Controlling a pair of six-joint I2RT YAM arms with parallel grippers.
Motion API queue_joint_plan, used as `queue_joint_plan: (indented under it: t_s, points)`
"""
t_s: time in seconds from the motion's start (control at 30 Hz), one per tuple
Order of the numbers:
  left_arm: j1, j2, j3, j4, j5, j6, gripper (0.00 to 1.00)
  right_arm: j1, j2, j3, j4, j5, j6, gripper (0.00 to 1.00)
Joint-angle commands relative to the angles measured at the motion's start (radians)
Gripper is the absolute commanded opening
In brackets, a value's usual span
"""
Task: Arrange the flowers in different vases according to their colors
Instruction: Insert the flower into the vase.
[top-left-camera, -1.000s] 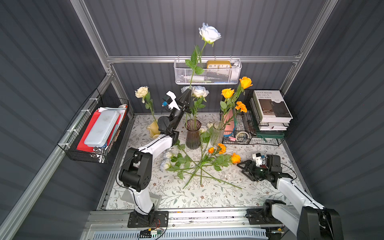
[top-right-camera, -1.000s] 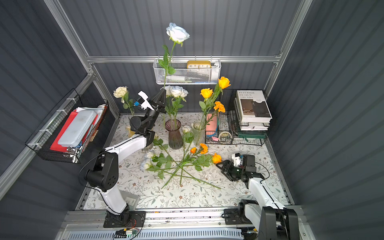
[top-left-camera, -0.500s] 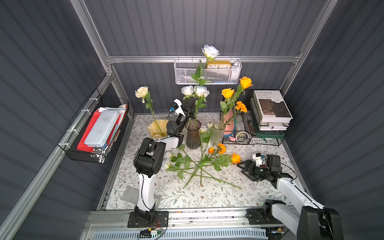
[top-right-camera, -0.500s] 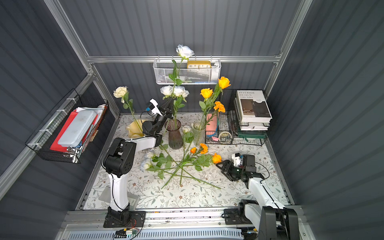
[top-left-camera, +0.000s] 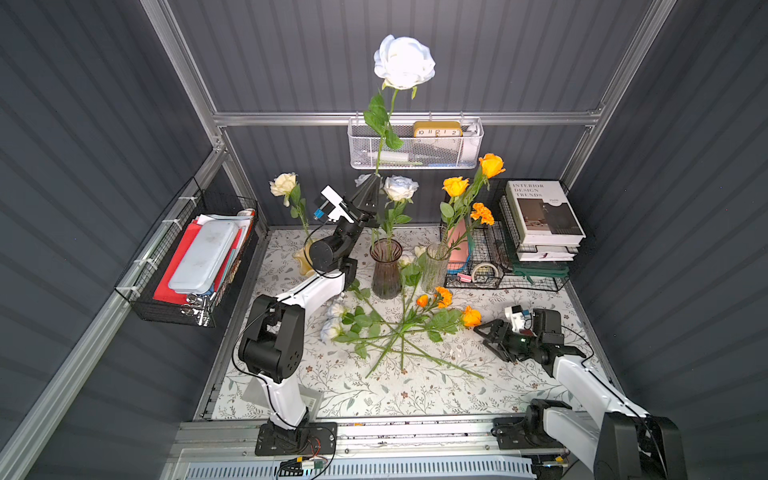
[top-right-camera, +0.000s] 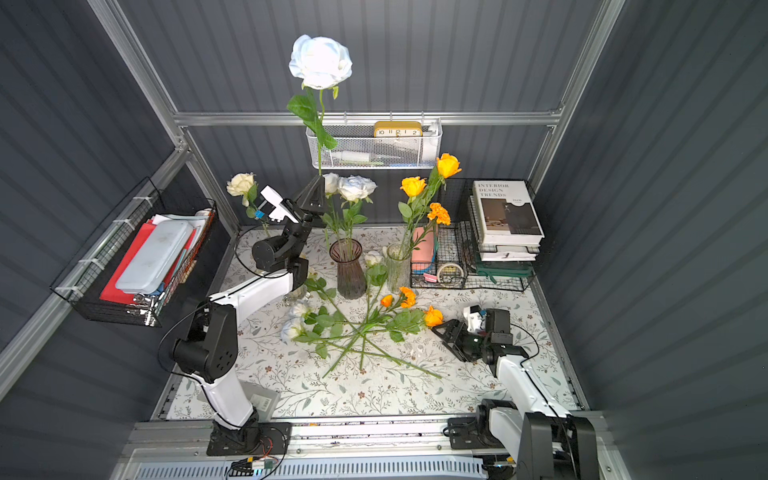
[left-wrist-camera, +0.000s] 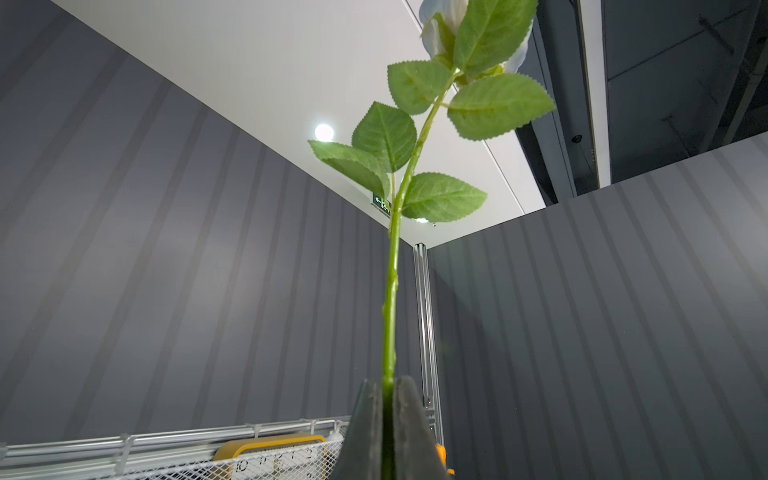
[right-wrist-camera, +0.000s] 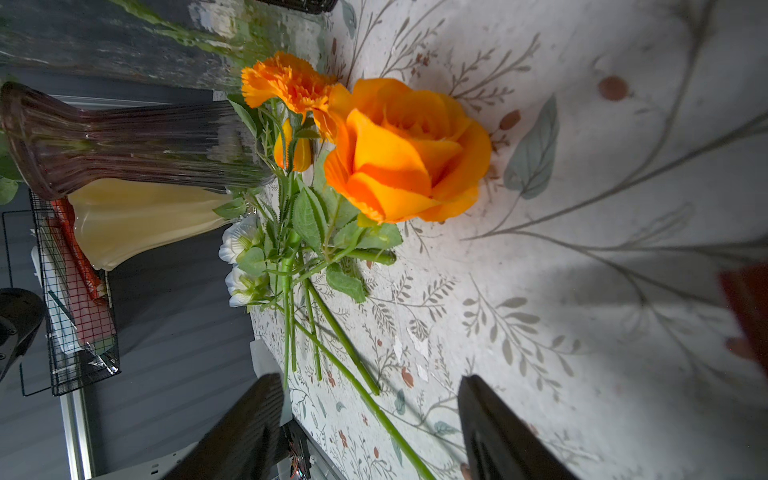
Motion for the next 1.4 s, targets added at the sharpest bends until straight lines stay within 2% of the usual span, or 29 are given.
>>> queue_joint_plan:
  t_s: [0.0, 0.27, 0.5, 0.53, 0.67, 0.73, 0.77, 0.83, 0.93, 1.0, 1.1, 1.17, 1.33, 1.37]
  points:
    - [0.000, 0.068, 0.013, 0.052, 0.010, -0.033, 0.00, -0.003, 0.004, 0.002, 0.008, -0.018, -0.015, 0.72]
    - [-0.008, 0.243, 0.155, 0.122, 0.000, -0.049, 0.01, -0.003, 0.015, 0.003, 0.014, -0.021, -0.016, 0.72]
    - [-0.015, 0.278, 0.135, 0.124, 0.008, -0.019, 0.05, -0.002, 0.018, 0.003, 0.020, -0.026, -0.015, 0.72]
    - [-0.015, 0.275, 0.115, 0.129, 0.009, -0.017, 0.09, -0.003, 0.018, 0.002, 0.021, -0.026, -0.015, 0.72]
    - [-0.016, 0.223, -0.011, 0.148, 0.009, -0.032, 0.39, -0.002, 0.011, 0.000, 0.023, -0.030, -0.015, 0.72]
    - [-0.017, 0.165, -0.060, 0.107, 0.017, -0.024, 0.49, -0.002, 0.005, -0.001, 0.025, -0.026, -0.013, 0.72]
    - [-0.018, 0.129, -0.084, 0.069, 0.021, -0.009, 0.54, -0.002, 0.004, -0.001, 0.026, -0.027, -0.013, 0.72]
    - [-0.024, 0.047, -0.133, -0.012, 0.016, 0.021, 0.70, -0.001, 0.004, -0.003, 0.031, -0.033, -0.011, 0.72]
    - [-0.032, -0.094, -0.200, -0.180, -0.013, 0.081, 0.77, 0.000, 0.009, -0.003, 0.043, -0.044, -0.007, 0.72]
    - [-0.034, -0.207, -0.241, -0.327, -0.059, 0.109, 0.79, -0.001, 0.013, -0.004, 0.039, -0.041, -0.007, 0.72]
    - [-0.040, -0.395, -0.288, -0.650, -0.177, 0.143, 0.81, -0.002, 0.008, -0.004, 0.040, -0.039, -0.004, 0.72]
    - [-0.048, -0.495, -0.320, -0.842, -0.205, 0.159, 0.81, -0.001, 0.008, -0.004, 0.039, -0.035, -0.006, 0.72]
    - [-0.155, -0.604, -0.372, -1.285, -0.284, 0.195, 0.80, 0.000, 0.013, -0.003, 0.033, -0.029, -0.008, 0.72]
    - [-0.170, -0.606, -0.381, -1.363, -0.265, 0.196, 0.80, -0.001, 0.014, -0.002, 0.032, -0.027, -0.009, 0.72]
